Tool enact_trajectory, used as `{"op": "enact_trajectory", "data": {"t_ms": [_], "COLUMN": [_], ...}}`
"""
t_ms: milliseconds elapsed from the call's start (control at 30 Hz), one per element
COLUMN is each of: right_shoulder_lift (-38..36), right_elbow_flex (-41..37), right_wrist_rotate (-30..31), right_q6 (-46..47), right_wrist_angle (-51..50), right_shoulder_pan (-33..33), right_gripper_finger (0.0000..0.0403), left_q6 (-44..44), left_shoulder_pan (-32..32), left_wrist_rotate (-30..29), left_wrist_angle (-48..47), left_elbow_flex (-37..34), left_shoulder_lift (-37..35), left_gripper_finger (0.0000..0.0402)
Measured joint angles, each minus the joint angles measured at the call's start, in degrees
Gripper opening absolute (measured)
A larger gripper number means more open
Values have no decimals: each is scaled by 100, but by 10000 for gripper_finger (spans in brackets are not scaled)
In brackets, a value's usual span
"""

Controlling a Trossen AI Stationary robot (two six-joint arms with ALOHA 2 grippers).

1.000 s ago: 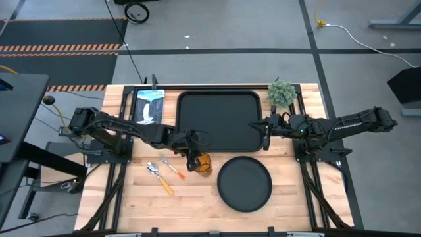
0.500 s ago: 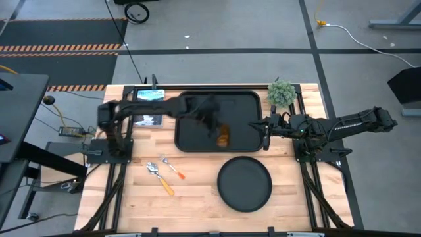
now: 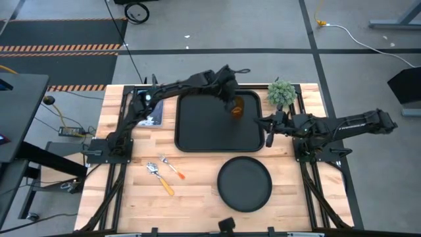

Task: Pick and place plate/cup/fork/spoon on tray
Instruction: Put the brown cup on the black tray

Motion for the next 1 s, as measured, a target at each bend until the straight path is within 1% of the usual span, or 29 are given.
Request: {"op": "enact_trajectory", "data": {"t_ms": [133,200,333,433,667,733,800,900,1000], "right_shoulder_lift": [-69,-67,-54,-54,-54,-54,-54,-52,-27], "right_elbow_flex": [0,0,0,0,0,0,0,0,0], "right_wrist_rotate": [1,0,0,-1,-20,-20,-20,-20,-21], "right_q6": [-9,-7,-8,28,76,78,80,98,101], "right_wrist_angle": [-66,-83,-84,-77,-74,-74,-74,-74,-72], "right_shoulder_pan": [-67,-82,-83,-83,-81,-81,-81,-81,-75], "right_gripper_finger": [9,9,9,9,9,9,9,9,9], "left_q6": [-2,-10,8,62,327,457,597,820,1201], "left_shoulder_pan": [231,310,357,307,219,221,226,235,195], "left_wrist_rotate": [14,50,-9,-38,-86,-83,-44,48,57], "left_wrist_angle": [-502,-763,-873,-820,-306,-323,-352,-456,-942], "left_elbow_flex": [691,973,1078,1068,1056,1116,1230,1190,1201], "left_shoulder_lift": [592,776,848,854,872,860,821,526,255], "left_gripper_finger": [16,16,25,50,139,159,173,185,186]}}
